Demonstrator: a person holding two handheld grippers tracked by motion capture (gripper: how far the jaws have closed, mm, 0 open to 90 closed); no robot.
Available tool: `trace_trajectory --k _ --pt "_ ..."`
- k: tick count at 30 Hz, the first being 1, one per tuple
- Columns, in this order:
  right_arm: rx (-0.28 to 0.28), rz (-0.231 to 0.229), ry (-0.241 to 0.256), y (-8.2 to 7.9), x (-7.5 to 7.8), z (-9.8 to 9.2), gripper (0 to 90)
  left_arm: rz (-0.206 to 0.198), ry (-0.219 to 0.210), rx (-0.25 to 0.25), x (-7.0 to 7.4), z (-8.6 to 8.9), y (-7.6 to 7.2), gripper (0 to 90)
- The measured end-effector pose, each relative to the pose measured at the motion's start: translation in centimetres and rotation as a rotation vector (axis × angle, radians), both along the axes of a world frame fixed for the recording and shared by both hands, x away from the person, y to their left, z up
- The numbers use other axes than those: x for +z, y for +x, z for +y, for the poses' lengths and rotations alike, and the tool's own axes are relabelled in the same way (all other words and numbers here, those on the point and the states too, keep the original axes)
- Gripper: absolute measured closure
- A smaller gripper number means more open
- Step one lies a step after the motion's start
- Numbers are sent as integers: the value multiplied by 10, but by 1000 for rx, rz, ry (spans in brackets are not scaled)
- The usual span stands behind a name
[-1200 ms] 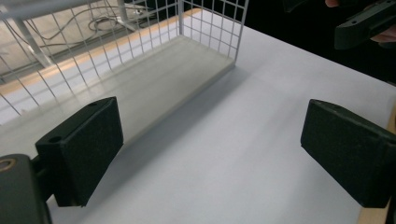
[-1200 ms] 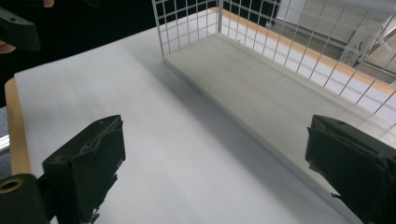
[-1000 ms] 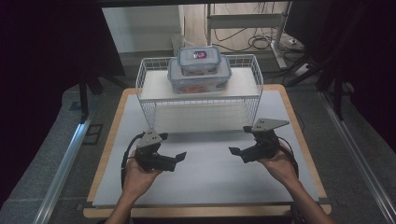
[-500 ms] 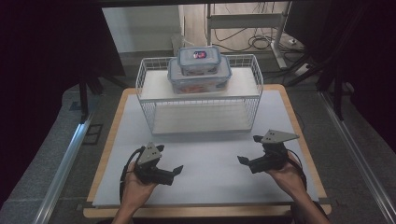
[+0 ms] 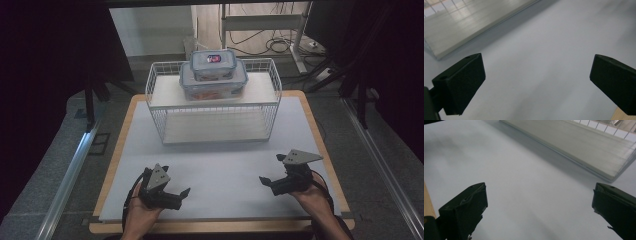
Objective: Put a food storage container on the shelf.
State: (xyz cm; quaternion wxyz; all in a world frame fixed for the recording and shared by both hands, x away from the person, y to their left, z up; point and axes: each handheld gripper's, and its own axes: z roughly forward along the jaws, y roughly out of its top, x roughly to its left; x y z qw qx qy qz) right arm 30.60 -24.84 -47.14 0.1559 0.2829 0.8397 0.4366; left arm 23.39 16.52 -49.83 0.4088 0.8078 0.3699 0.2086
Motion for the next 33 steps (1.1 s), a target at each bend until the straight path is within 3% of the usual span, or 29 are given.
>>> trace_trajectory --k 9,22,27,33 --pt "-16 17 -32 -9 -13 -9 0 20 31 30 -9 6 -8 0" --pt "-31 79 -53 -16 -28 -19 0 68 -25 78 -24 18 -17 0" --pt "-43 105 -49 -16 -33 -21 0 90 -16 91 -27 21 -17 0" --pt "-50 131 -80 -16 -39 -22 0 124 -4 94 -31 22 -15 0"
